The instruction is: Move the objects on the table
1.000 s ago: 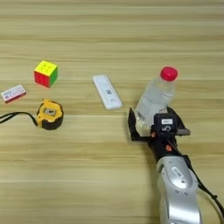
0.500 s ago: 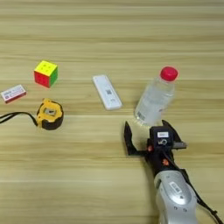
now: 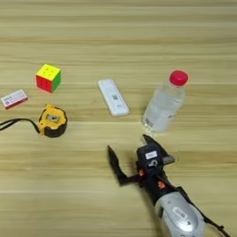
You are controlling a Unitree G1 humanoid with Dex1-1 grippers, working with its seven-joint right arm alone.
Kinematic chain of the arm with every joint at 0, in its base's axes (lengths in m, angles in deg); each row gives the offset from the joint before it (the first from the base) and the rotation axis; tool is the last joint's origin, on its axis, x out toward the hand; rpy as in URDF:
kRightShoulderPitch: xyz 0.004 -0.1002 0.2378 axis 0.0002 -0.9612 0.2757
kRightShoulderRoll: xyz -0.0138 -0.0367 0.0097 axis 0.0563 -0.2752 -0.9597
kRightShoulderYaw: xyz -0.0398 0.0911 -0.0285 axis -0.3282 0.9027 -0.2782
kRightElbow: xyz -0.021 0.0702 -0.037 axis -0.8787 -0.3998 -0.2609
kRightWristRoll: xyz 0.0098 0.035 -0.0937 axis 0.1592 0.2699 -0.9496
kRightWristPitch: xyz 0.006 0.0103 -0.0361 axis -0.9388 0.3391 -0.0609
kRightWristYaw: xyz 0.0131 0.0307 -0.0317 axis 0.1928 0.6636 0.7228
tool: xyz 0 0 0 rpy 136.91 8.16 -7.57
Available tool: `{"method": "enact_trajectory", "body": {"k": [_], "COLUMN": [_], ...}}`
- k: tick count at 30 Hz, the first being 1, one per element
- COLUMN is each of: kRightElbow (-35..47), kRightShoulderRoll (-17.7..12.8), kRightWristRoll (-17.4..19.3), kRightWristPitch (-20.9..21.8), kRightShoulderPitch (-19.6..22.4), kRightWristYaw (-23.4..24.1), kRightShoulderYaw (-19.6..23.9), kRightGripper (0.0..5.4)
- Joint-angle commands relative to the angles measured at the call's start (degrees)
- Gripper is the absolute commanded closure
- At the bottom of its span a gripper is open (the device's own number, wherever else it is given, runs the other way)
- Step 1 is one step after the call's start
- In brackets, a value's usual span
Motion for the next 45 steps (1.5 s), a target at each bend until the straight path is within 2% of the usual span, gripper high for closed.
{"method": "enact_trajectory", "body": {"k": [1,7,15,20,29,37,45], "kRightElbow": [4.32,3.61,-0.88,-3.18,-2.76,-1.7,-2.79], "kRightShoulderRoll": [-1.61,-1.04,-0.76,0.17,1.8,2.82,1.62], "kRightWristRoll": [-0.39,-2.27,-1.99,-1.84,-0.66,4.68,2.89], "kRightWristPitch": [2.16,2.98,3.62,3.82,3.18,0.29,-1.43], "kRightShoulderPitch": [0.33,3.67,11.44,14.54,16.05,15.49,18.2], "kRightWristYaw": [-0.66,-0.38,-1.86,-1.86,-3.48,-7.0,-7.51], "kRightShoulderYaw": [-1.29,-4.0,-6.67,-7.59,-10.7,-11.67,-13.13], "kRightGripper": [0.04,0.04,0.04,0.04,0.04,0.04,0.04]}}
